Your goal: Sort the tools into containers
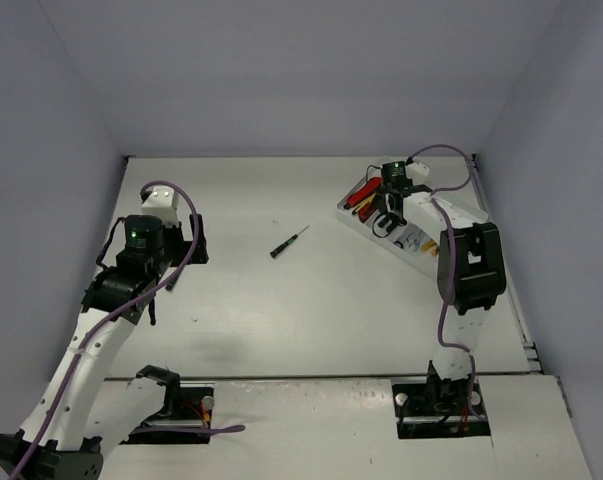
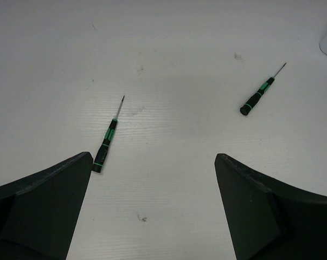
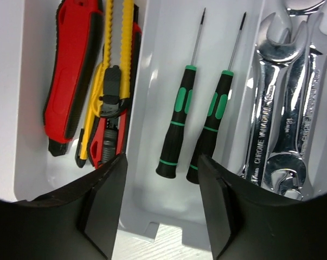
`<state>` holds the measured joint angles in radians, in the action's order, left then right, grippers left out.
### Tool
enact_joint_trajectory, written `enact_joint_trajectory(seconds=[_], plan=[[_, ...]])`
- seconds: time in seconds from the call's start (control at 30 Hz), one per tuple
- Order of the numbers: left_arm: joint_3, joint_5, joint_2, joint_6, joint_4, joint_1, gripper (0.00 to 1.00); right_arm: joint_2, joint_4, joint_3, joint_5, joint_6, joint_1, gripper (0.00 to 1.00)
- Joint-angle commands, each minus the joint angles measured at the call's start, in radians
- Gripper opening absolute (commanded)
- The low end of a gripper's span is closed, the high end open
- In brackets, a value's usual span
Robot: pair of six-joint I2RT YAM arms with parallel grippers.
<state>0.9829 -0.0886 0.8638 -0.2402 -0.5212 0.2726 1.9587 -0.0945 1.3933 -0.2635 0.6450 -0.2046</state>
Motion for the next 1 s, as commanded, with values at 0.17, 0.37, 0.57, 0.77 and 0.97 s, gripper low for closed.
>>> enact_joint_trajectory(seconds=[0.17, 0.37, 0.57, 0.77, 0.97], plan=[[0.007, 0.015, 0.005, -0.011, 0.048, -0.013, 0.94, -0.122, 0.027, 0.049, -0.049, -0.066, -0.199, 0.51], [0.008, 0.021, 0.012, -0.011, 0.047, -0.015, 0.94, -0.078, 0.027, 0.059, -0.133, 0.047, -0.372, 0.50], [0.005, 0.012, 0.006, -0.008, 0.047, -0.013, 0.94, 0.048, 0.027, 0.137, -0.199, 0.170, -0.499, 0.51], [0.006, 0.017, 0.004, -0.008, 0.049, -0.015, 0.94, 0.175, 0.026, 0.250, -0.205, 0.177, -0.565, 0.50], [0.005, 0.018, 0.007, -0.009, 0.047, -0.015, 0.94, 0.256, 0.025, 0.296, -0.203, 0.185, -0.595, 0.49]])
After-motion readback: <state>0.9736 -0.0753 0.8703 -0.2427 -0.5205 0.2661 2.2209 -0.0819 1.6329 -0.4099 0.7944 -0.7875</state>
